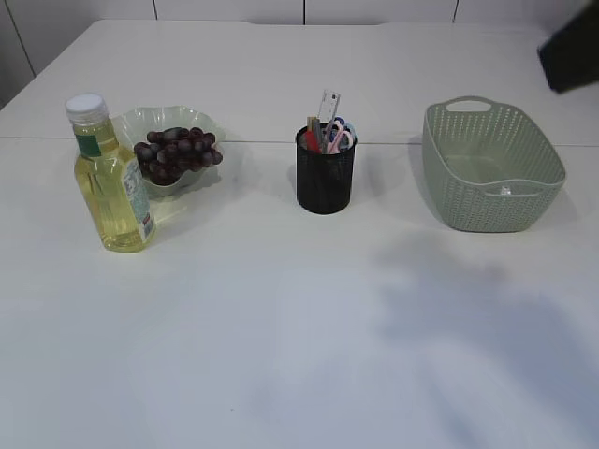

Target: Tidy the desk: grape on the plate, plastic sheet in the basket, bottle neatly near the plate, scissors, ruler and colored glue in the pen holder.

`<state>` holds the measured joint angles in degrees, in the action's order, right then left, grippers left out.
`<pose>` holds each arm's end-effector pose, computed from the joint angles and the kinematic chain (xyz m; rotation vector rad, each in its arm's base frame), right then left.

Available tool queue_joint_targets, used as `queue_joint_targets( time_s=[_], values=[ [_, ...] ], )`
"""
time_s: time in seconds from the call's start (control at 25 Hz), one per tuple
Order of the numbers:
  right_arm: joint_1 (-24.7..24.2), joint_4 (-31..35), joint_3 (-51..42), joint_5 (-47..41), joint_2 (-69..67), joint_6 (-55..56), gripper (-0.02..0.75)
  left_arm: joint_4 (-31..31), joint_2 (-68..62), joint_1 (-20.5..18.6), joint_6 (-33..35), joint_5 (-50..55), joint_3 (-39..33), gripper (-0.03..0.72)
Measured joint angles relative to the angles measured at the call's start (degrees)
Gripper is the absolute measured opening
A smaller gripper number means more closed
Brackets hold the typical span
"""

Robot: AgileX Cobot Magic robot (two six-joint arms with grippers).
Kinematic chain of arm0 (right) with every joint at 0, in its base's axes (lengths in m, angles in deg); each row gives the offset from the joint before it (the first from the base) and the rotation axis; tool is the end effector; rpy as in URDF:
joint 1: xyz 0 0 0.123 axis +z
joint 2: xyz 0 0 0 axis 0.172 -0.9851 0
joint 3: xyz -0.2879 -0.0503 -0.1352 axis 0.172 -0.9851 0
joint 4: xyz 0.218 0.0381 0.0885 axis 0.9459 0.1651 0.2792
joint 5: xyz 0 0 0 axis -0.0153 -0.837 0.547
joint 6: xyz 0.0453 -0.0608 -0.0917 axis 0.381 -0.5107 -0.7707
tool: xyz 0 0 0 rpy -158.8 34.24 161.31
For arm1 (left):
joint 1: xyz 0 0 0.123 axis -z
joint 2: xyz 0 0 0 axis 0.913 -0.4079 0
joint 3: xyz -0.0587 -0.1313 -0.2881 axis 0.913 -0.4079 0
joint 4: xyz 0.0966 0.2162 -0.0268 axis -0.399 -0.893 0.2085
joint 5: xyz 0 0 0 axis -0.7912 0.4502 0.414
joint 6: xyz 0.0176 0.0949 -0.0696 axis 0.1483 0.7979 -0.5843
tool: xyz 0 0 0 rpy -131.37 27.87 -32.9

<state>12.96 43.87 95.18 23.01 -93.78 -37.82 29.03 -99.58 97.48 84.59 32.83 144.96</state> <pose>0.1647 0.0878 0.4333 -0.5915 2.3078 0.3390 0.0234 -0.0227 0.4101 0.5447 1.9802 -0.4384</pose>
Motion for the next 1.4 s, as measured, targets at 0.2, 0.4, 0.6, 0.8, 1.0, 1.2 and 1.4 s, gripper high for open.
queue_joint_targets(
  time_s=[0.2, 0.4, 0.6, 0.8, 1.0, 1.2, 1.4],
  values=[
    [0.0, 0.0, -12.4, 4.1, 13.4, -3.6, 0.513, 2.5, 11.5, 0.0, 3.8, -5.3, -13.7, 0.422],
    [0.1, 0.0, -22.5, 6.9, 27.5, -4.8, 0.513, 3.3, 20.5, 0.0, 5.3, -5.5, -22.4, 0.421],
    [0.1, -0.5, -30.6, 7.0, 42.6, -4.9, 0.513, 3.3, 28.2, 0.0, 7.0, 1.2, -24.1, 0.421],
    [0.1, -3.2, -38.9, 6.3, 55.0, -5.0, 0.512, 3.9, 28.5, 0.0, 8.3, 7.5, -25.3, 0.421],
    [0.1, -3.5, -42.6, 2.8, 62.6, -5.0, 0.512, 5.4, 28.5, 0.0, 9.0, 7.2, -25.6, 0.415],
    [0.1, -4.5, -43.0, -1.2, 63.1, -5.0, 0.512, 5.7, 28.5, 0.0, 9.3, 5.1, -27.0, 0.414],
    [0.1, -5.6, -44.4, -1.8, 63.1, -5.0, 0.512, 5.8, 28.5, 0.0, 9.3, 4.6, -27.0, 0.403]
  ],
)
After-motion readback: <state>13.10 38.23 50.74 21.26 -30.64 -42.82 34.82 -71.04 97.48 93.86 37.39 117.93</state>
